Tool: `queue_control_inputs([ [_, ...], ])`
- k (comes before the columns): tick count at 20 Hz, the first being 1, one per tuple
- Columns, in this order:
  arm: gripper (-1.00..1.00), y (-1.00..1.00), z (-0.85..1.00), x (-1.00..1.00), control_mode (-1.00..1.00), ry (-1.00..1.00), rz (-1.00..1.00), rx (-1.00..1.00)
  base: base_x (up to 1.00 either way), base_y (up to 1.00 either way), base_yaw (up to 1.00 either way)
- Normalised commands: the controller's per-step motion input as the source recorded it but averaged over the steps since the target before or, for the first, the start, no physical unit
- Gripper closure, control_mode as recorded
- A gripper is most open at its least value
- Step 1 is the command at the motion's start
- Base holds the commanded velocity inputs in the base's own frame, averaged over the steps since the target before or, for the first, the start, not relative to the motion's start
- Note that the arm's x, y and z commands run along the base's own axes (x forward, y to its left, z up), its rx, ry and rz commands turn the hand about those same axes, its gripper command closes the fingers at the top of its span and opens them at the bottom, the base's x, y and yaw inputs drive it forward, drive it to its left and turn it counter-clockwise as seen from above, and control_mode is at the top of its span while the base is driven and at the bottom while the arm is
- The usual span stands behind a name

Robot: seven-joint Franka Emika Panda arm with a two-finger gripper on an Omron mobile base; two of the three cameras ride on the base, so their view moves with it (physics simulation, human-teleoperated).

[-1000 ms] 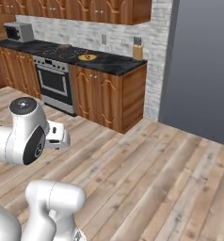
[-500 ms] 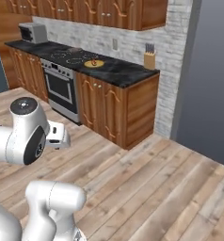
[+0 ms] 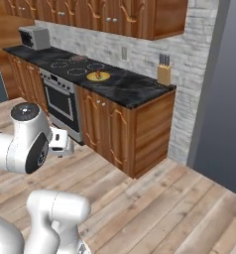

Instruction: Place the cold items (avocado and tangerine) from the fridge in one tupperware on the dining counter. Place the warm items (kebab skewer and hot dog) in the stove area in another tupperware.

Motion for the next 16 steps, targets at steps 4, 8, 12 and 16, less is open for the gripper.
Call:
queue_control_inputs([
  [4,-1.0,0.0,0.0,0.0,1.0,0.0,0.0,0.0,1.0,0.59,-0.02],
  [8,-1.0,0.0,0.0,0.0,1.0,0.0,0.0,0.0,0.94,0.78,-0.09],
  [12,-1.0,0.0,0.0,0.0,1.0,0.0,0.0,0.0,0.93,0.79,-0.13],
  [16,-1.0,0.0,0.0,0.0,1.0,0.0,0.0,0.0,0.87,0.77,-0.24],
])
